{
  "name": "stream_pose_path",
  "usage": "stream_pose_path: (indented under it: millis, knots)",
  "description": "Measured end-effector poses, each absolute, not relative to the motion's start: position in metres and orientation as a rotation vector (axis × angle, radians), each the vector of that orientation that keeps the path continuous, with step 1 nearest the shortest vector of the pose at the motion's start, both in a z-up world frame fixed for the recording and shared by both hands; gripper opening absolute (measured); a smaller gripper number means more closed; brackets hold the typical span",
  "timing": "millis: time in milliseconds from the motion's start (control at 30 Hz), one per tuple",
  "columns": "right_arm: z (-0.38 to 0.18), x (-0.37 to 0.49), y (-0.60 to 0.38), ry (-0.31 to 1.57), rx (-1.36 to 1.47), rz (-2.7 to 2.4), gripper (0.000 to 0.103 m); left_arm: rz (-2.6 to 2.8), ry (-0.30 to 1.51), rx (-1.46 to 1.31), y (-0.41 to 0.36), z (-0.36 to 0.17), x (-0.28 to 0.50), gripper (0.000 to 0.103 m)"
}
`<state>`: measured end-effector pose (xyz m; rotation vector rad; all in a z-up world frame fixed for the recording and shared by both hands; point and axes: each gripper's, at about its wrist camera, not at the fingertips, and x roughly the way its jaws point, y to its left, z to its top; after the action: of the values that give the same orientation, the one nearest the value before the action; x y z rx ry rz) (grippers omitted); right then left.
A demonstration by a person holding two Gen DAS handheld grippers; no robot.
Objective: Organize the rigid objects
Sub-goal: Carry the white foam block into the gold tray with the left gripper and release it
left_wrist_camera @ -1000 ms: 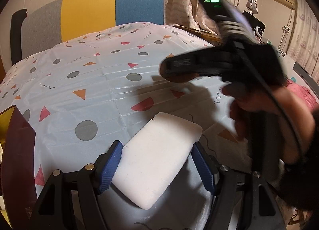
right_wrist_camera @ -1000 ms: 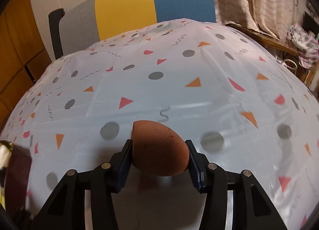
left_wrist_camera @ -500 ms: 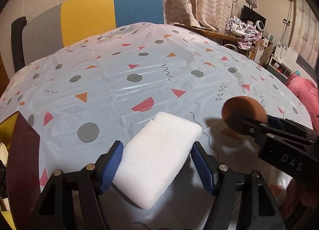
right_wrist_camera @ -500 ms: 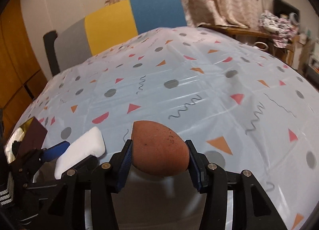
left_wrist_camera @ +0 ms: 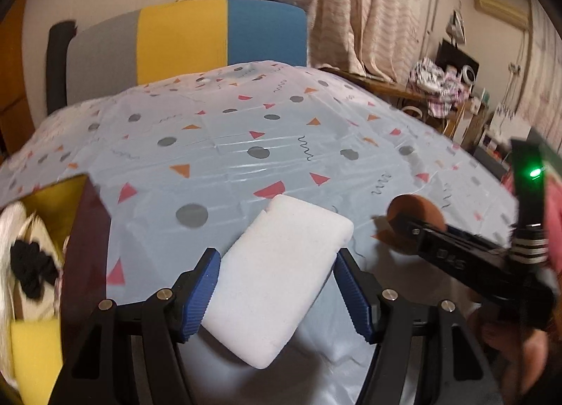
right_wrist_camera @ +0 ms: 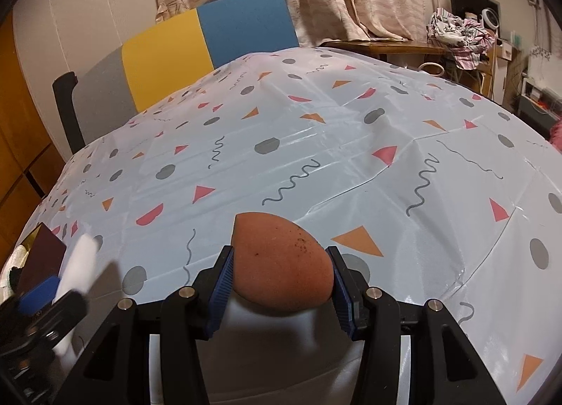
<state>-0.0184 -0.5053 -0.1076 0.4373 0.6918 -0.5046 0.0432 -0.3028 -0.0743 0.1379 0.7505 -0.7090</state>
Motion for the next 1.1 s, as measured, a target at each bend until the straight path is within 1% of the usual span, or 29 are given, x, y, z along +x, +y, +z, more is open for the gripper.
stream_pose_path:
  millis: [300, 600, 867, 1100]
  knots:
    - [-0.105, -0.016, -0.496, 0.696, 0.379, -0.519, 0.052, -0.772, 0.682, 0.031, -0.258, -0.031, 0.010, 0.067]
    - [-0.103, -0.015, -0.490, 0.702, 0.336, -0.524, 0.052, -0.662, 0.660, -0.057, -0.183, -0.007, 0.016, 0.068]
    - [-0.103, -0.011, -0.485, 0.717, 0.307, -0.539, 0.052, -0.469, 0.661, -0.187, -0.095, 0.000, 0.046, 0.068]
    - [-0.104, -0.007, -0.480, 0.738, 0.270, -0.546, 0.052, -0.306, 0.717, -0.264, -0.033, -0.014, 0.081, 0.068]
